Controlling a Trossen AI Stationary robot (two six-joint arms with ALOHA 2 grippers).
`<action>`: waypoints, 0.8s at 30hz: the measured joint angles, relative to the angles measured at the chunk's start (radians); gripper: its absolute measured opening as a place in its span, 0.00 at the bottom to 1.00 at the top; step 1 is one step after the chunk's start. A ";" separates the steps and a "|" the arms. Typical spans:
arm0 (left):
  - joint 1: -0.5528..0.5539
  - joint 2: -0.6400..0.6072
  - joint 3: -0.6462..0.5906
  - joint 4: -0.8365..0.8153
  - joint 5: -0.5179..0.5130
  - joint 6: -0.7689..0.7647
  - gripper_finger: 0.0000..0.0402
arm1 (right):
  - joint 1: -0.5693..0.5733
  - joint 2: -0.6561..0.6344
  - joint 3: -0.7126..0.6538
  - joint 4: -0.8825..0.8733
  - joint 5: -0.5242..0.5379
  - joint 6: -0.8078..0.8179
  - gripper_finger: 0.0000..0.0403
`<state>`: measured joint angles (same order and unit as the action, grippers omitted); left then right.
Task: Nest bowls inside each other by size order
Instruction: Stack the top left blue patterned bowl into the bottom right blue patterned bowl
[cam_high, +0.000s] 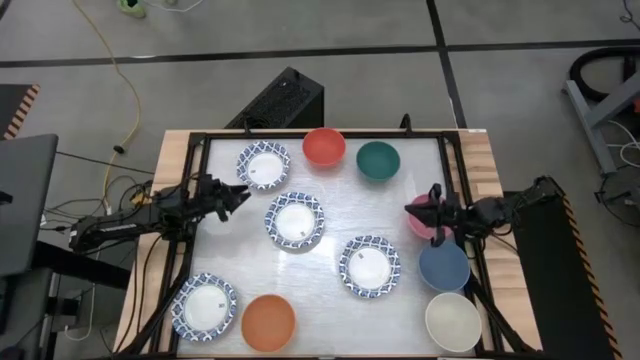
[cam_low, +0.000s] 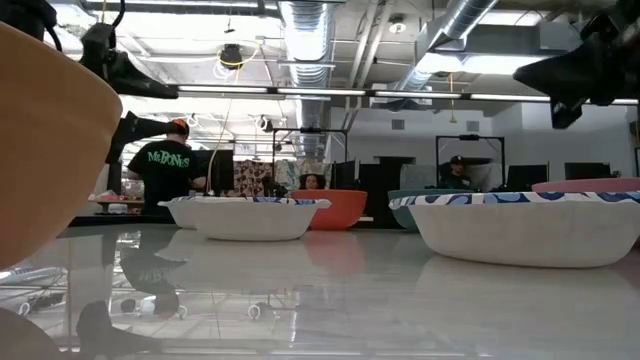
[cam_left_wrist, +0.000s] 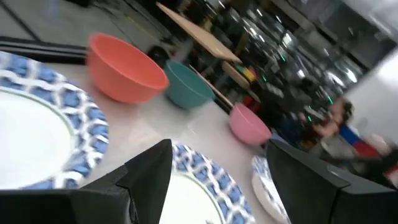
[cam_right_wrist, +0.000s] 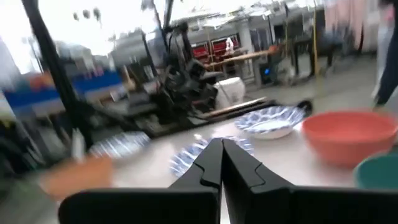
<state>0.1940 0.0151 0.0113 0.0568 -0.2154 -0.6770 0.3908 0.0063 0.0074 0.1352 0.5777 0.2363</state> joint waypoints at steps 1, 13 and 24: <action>0.000 0.000 0.000 0.012 -0.031 -0.032 0.62 | 0.000 0.000 0.000 0.015 0.000 0.067 0.07; 0.000 0.000 0.071 0.236 0.001 -0.245 0.62 | -0.054 -0.001 0.000 0.384 0.110 0.444 0.07; 0.000 0.183 0.378 0.063 0.017 -0.144 0.62 | -0.119 -0.001 0.107 0.665 0.046 0.084 0.07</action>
<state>0.1936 0.1977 0.3895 0.1202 -0.1988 -0.8210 0.2719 0.0055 0.1145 0.8000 0.6234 0.3201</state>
